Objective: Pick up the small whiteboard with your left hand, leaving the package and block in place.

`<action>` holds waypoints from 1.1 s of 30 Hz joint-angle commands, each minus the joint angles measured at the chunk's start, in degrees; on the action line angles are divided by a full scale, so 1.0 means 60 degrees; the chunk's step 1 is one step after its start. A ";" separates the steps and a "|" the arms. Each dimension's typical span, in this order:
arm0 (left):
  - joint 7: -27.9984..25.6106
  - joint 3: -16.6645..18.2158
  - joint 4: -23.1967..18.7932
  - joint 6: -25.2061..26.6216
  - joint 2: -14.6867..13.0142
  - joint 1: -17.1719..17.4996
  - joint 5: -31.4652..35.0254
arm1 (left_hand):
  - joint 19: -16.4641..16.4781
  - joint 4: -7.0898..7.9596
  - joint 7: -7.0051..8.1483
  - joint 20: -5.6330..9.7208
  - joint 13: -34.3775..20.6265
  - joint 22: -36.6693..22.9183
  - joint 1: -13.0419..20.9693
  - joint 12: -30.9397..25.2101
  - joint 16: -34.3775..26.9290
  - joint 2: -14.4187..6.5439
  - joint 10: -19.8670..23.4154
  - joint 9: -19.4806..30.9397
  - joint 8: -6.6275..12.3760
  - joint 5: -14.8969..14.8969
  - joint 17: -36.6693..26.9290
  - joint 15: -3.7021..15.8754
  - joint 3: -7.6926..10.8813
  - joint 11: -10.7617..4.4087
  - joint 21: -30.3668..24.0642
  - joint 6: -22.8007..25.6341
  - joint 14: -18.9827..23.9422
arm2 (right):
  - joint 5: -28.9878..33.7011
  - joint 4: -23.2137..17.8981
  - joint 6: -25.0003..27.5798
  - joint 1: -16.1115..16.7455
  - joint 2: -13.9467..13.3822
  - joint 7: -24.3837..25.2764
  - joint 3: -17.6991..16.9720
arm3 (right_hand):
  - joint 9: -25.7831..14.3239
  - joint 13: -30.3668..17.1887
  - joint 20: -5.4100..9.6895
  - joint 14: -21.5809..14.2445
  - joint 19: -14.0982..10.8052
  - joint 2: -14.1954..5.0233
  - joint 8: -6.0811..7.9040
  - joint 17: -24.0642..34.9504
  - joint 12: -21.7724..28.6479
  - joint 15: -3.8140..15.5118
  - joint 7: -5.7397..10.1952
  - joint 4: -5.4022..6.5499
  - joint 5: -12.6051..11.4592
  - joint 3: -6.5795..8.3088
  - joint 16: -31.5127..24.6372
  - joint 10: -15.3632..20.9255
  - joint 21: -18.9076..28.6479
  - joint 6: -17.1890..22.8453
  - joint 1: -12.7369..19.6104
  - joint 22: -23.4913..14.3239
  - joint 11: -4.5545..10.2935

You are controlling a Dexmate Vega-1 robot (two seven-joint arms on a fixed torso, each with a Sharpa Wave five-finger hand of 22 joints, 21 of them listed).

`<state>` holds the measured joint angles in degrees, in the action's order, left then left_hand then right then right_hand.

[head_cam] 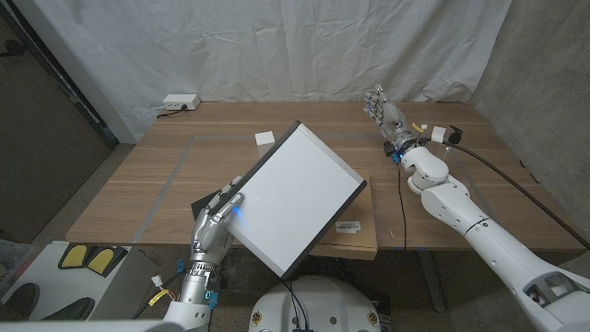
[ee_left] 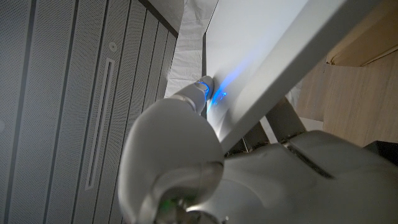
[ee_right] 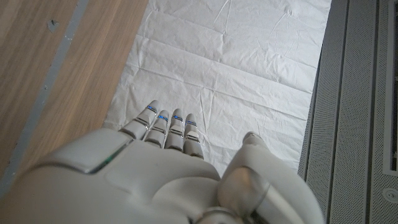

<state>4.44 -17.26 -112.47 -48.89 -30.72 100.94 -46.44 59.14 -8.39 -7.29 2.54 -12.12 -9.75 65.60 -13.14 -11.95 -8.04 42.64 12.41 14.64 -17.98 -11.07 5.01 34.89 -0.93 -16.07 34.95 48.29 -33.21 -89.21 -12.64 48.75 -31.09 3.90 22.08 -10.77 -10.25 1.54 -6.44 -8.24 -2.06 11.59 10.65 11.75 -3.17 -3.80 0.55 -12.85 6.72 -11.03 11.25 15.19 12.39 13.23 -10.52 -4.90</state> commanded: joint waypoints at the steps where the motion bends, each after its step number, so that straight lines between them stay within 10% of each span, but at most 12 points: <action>1: -0.0246 0.0366 -0.0508 0.0460 -0.0377 -0.0023 0.0195 | 0.0073 0.0152 -0.0022 0.0011 -0.0044 -0.0039 -0.0037 0.0024 0.0049 -0.0074 0.0079 0.0033 -0.0040 -0.0028 -0.0024 -0.0021 0.0422 -0.0002 0.0015 0.0113 0.0082 | -0.0017 -0.0303 0.0085 0.0171 -0.0186 0.0101 -0.0132 | -0.0038 -0.0058 0.0018 -0.0062 -0.0108 -0.0086 -0.0019 0.0033 0.0070 0.0032 0.0021 -0.0028 0.0021 0.0017 0.0001 0.0117 -0.0028 0.0094 0.0056 -0.0023 -0.0038; 33: -0.1288 0.1414 -0.2197 0.1522 -0.0713 0.0643 0.1625 | 0.0079 0.0155 -0.0015 -0.0013 -0.0057 -0.0046 -0.0138 0.0112 0.0094 -0.0058 0.0076 0.0048 -0.0140 0.0017 -0.0026 -0.0017 0.0597 0.0027 0.0103 0.0156 0.0050 | -0.0138 -0.0624 0.0016 0.0482 -0.0422 0.0058 -0.0336 | -0.0038 -0.0057 0.0018 -0.0087 -0.0146 -0.0104 -0.0017 0.0031 0.0074 0.0030 0.0018 -0.0055 0.0025 0.0008 -0.0002 0.0139 -0.0080 0.0117 0.0069 -0.0025 -0.0044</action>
<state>-1.84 -11.20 -122.64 -41.81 -34.33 103.67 -38.94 59.17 -8.55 -7.15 2.53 -12.35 -9.73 65.06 -12.57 -11.52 -7.91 42.82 12.41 13.97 -17.75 -11.08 4.99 35.22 -0.91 -15.67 35.42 48.47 -33.87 -92.32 -12.15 50.90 -33.19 4.21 20.48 -10.77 -10.25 1.64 -6.44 -8.75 -2.36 11.59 10.67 11.75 -3.17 -3.48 0.40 -12.85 6.57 -11.02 11.57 14.82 12.69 13.53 -10.51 -5.22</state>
